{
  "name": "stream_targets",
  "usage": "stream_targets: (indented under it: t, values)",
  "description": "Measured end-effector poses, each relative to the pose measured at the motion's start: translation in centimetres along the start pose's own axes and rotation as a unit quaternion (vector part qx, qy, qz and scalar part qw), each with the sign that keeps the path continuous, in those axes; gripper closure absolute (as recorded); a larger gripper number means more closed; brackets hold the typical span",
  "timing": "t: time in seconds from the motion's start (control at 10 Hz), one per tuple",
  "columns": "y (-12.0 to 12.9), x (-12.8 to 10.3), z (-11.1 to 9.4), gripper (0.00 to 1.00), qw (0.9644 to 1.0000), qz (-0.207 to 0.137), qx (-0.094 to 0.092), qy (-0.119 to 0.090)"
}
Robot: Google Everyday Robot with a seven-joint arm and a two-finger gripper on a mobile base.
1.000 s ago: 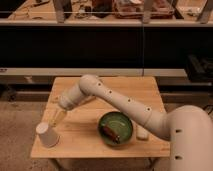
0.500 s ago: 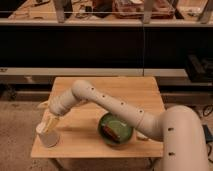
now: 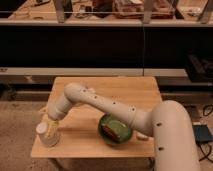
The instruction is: Place the ceramic cup in the ceramic bowl
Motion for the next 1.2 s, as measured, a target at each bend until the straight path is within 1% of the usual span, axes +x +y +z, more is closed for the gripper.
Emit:
stream_targets:
  t: [0.1,0.3,0.4,0.7,0.8,1.0,1.2]
  values:
    - [0.3,0.0,0.4,0.20,1.0000,-0.008,-0.005,0.002]
    - [0.2,-0.2,0.8,0.20,0.9999,-0.016,-0.005,0.002]
    - [0.0,-0.5,1.1,0.20,0.9998,-0.019,-0.001,0.000]
    - [-1.0,-1.4,2.4,0.20,0.9995,-0.021,0.021,-0.009]
    - [-1.0,-1.5,2.7,0.20,0.9994,-0.021,0.025,-0.009]
    - [-0.7,-1.3,3.3,0.20,0.9993,-0.021,0.031,-0.003]
    - [-0.4,-1.3,3.3,0.20,0.9992,-0.021,0.034,0.004]
